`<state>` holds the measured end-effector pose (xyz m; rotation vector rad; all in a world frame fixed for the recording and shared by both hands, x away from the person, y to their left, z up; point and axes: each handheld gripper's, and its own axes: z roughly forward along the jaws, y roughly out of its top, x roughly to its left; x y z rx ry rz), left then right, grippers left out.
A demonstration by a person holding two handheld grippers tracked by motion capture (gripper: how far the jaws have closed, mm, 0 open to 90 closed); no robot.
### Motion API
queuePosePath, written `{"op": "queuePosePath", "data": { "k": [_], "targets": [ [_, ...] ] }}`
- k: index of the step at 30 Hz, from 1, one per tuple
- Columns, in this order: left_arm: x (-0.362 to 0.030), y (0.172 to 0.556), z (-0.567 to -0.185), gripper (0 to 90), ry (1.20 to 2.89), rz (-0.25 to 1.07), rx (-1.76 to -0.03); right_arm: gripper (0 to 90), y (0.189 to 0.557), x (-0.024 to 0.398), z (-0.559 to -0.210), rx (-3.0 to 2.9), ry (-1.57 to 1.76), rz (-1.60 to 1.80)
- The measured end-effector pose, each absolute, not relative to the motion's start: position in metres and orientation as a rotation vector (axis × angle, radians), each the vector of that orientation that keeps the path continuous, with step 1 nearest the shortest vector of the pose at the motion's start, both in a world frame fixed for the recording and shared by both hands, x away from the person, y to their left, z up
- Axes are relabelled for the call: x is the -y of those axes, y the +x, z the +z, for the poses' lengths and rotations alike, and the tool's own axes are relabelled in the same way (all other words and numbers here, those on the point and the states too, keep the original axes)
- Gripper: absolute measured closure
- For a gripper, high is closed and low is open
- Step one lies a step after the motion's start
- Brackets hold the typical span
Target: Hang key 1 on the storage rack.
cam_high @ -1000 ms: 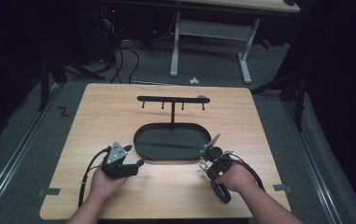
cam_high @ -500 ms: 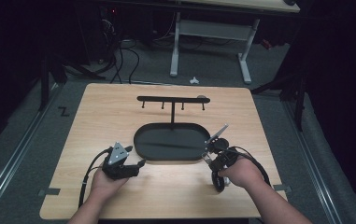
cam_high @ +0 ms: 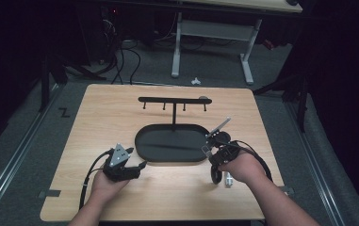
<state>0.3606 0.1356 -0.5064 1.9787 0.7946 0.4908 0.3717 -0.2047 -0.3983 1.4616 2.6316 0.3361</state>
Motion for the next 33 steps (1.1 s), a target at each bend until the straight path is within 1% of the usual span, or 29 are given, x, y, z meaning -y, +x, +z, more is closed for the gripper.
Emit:
{"op": "queuePosePath", "data": {
  "k": [7,17,33],
  "targets": [
    [-0.136,0.361,-0.506,27.3,1.981,0.487,-0.792,80.5,0.379,0.2,-0.39,-2.621,1.444,0.335],
    [-0.137,0.361,-0.506,27.3,1.98,0.489,-0.792,80.5,0.389,0.191,-0.389,-2.625,1.432,0.362],
    [-0.138,0.361,-0.506,27.5,1.983,0.494,-0.791,80.6,0.417,0.169,-0.349,-2.569,1.383,0.438]
  ]
}}
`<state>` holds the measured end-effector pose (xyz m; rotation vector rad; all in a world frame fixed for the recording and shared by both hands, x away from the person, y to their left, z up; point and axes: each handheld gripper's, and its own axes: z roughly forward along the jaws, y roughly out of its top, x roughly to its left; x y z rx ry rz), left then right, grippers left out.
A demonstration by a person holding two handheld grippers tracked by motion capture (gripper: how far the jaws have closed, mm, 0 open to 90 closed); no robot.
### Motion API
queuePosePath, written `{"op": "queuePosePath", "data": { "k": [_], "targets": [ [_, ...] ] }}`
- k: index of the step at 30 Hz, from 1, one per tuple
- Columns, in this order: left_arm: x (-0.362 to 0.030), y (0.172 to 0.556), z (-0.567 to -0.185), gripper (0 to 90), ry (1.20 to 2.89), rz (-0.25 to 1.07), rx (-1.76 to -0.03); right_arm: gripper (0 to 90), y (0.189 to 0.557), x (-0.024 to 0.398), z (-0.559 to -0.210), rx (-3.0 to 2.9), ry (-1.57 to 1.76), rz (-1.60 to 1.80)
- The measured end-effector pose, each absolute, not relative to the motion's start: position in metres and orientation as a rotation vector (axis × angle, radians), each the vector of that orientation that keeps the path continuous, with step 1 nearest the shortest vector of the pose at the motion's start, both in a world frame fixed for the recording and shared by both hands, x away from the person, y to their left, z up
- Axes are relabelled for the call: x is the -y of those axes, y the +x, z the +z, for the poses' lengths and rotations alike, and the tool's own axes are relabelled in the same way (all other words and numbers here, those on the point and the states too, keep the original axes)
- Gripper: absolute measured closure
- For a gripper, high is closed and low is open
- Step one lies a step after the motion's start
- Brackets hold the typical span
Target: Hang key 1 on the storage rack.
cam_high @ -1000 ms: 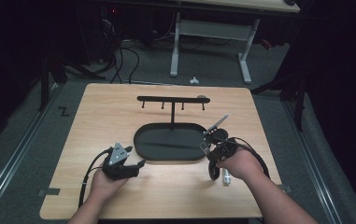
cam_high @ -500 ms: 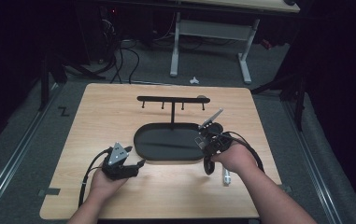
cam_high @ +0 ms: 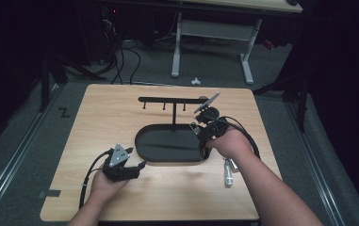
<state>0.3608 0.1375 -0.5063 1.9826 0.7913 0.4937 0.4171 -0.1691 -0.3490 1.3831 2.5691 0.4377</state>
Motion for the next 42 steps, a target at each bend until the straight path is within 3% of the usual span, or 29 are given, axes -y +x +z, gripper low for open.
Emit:
{"op": "queuePosePath", "data": {
  "k": [15,42],
  "targets": [
    [-0.138,0.36,-0.507,27.5,1.99,0.493,-0.789,80.6,0.445,0.148,-0.326,-2.524,1.371,0.507],
    [-0.139,0.359,-0.508,27.5,1.997,0.487,-0.788,79.7,0.479,0.136,-0.354,-2.467,1.455,0.471]
  ]
}}
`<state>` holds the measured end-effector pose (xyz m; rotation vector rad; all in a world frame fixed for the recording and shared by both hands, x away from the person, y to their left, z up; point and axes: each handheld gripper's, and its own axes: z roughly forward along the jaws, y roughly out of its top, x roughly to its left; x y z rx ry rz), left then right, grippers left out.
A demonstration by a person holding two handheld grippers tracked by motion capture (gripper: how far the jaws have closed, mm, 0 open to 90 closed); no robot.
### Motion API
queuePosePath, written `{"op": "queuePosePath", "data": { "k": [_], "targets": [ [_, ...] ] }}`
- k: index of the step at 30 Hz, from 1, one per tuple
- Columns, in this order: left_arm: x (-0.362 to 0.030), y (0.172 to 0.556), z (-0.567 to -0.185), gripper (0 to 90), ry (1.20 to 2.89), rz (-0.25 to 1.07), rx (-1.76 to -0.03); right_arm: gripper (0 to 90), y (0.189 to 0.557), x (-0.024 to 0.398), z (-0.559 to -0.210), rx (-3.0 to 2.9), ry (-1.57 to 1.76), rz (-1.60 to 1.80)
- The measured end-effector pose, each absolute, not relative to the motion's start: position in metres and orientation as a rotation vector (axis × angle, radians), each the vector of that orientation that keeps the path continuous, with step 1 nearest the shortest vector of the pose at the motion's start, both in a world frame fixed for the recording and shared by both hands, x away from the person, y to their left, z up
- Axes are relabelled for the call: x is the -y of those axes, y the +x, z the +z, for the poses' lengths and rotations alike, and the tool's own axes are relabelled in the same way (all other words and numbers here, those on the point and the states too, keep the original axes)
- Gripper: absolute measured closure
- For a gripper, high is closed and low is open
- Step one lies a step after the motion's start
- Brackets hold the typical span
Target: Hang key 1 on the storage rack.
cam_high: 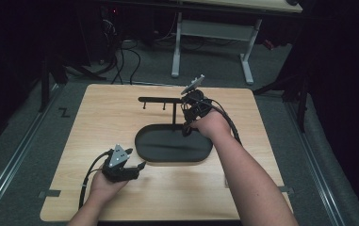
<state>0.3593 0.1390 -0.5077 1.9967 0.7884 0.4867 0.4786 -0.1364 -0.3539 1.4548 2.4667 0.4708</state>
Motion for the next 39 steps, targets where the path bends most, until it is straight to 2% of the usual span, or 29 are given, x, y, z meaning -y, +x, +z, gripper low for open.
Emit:
{"op": "queuePosePath", "data": {
  "k": [7,28,39],
  "targets": [
    [-0.139,0.36,-0.509,27.5,1.998,0.488,-0.792,79.4,0.48,0.135,-0.358,-2.468,1.466,0.469],
    [-0.135,0.361,-0.51,27.4,2.012,0.485,-0.787,70.1,0.473,0.141,-0.357,-2.465,1.49,0.502],
    [-0.134,0.359,-0.509,24.1,2.01,0.505,-0.799,55.5,0.467,0.14,-0.361,-2.474,1.483,0.522]
  ]
}}
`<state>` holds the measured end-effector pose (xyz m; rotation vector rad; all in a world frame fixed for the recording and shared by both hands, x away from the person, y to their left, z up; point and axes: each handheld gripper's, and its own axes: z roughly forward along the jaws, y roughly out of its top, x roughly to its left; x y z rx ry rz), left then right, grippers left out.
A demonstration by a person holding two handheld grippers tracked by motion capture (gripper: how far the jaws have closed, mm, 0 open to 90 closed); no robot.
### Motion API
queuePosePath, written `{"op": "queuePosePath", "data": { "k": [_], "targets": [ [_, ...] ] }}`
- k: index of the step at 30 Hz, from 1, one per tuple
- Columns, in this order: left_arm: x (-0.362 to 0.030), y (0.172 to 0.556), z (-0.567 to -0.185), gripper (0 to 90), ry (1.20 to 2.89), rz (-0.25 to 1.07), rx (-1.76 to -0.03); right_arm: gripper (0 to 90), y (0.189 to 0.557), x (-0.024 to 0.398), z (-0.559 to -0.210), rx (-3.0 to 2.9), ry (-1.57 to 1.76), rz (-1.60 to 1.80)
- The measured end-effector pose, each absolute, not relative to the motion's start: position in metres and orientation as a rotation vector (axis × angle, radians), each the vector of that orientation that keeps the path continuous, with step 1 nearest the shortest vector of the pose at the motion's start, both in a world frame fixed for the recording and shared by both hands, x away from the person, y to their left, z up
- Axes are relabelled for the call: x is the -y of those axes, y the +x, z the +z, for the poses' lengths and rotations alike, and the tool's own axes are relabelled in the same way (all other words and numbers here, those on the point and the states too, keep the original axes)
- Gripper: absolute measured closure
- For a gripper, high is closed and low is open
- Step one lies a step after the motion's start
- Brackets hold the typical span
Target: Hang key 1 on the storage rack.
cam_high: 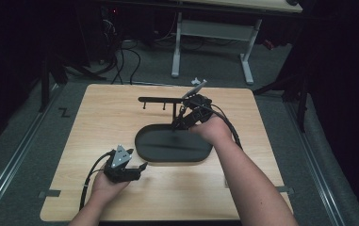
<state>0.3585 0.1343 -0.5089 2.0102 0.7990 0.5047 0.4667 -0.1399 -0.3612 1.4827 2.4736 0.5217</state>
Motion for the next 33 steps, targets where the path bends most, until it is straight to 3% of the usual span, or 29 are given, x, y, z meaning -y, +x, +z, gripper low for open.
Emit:
{"op": "queuePosePath", "data": {
  "k": [15,33],
  "targets": [
    [-0.135,0.361,-0.51,13.8,2.016,0.527,-0.82,40.2,0.441,0.161,-0.382,-2.429,1.424,0.616],
    [-0.134,0.361,-0.512,11.1,2.018,0.511,-0.838,38.6,0.378,0.2,-0.435,-2.283,1.311,0.807]
  ]
}}
